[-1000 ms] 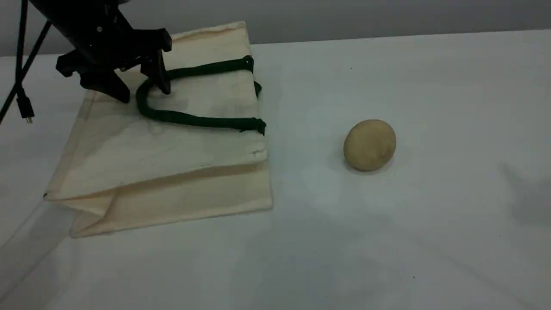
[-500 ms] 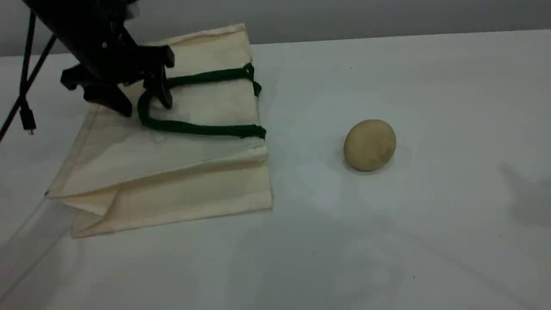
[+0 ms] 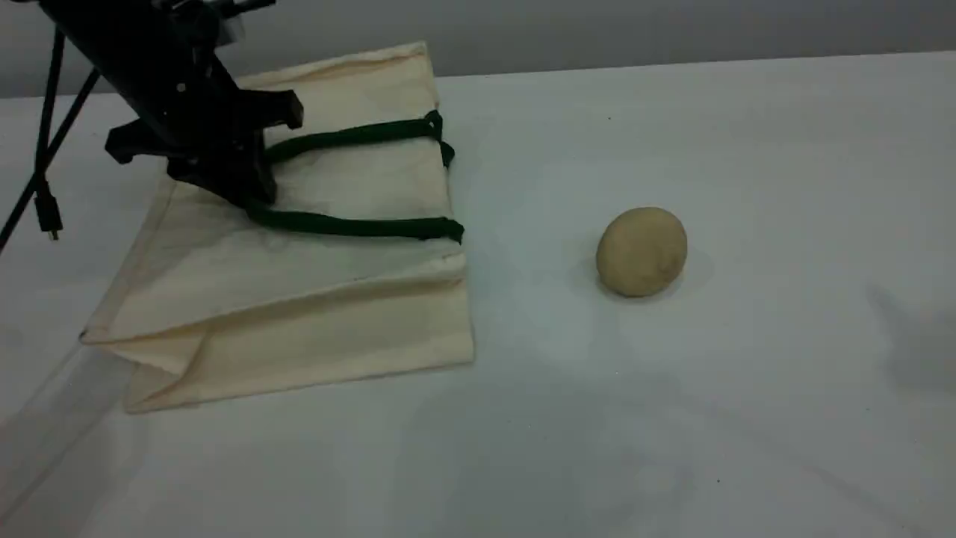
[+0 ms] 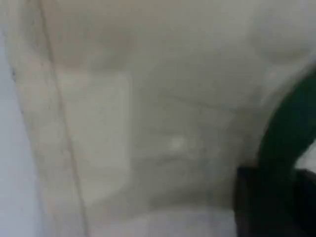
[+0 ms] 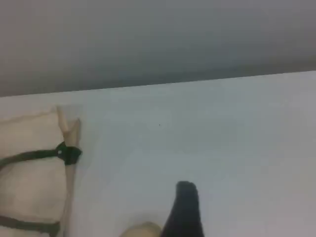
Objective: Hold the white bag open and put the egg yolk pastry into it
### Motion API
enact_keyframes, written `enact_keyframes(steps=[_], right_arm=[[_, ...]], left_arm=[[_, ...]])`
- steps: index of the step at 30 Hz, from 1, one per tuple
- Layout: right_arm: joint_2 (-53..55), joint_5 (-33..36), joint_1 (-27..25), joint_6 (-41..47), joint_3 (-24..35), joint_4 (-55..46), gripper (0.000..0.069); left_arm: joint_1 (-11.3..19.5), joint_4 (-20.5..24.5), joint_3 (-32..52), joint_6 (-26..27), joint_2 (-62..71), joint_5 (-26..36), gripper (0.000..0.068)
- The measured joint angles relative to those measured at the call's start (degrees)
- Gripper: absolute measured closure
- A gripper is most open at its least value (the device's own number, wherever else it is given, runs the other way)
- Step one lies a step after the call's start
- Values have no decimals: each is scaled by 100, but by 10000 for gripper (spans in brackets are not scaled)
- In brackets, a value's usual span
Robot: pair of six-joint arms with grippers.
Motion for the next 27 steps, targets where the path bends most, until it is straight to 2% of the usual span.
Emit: enact_keyframes(steps=[2,7,10,17,22,27], right_arm=[[0,0,0,0,0,0,125],[0,0,0,0,0,0,125],[0,0,0,0,0,0,125],[0,-42,0,-20,0,5,125],[0,-30,0,-20,0,-42,125],[53,96,0,-20,0,-81,125]], left_arm=[[0,-17,0,175,0,137,594],[0,-10,-102,372,-33,401,595],[0,10,-427,604,-33,828,595],[0,10,-1784,1233,-33,2386,595],[0,10,-2928,1935,-33,3700,595],[0,-69,-3793,2389,-178,4045,595]])
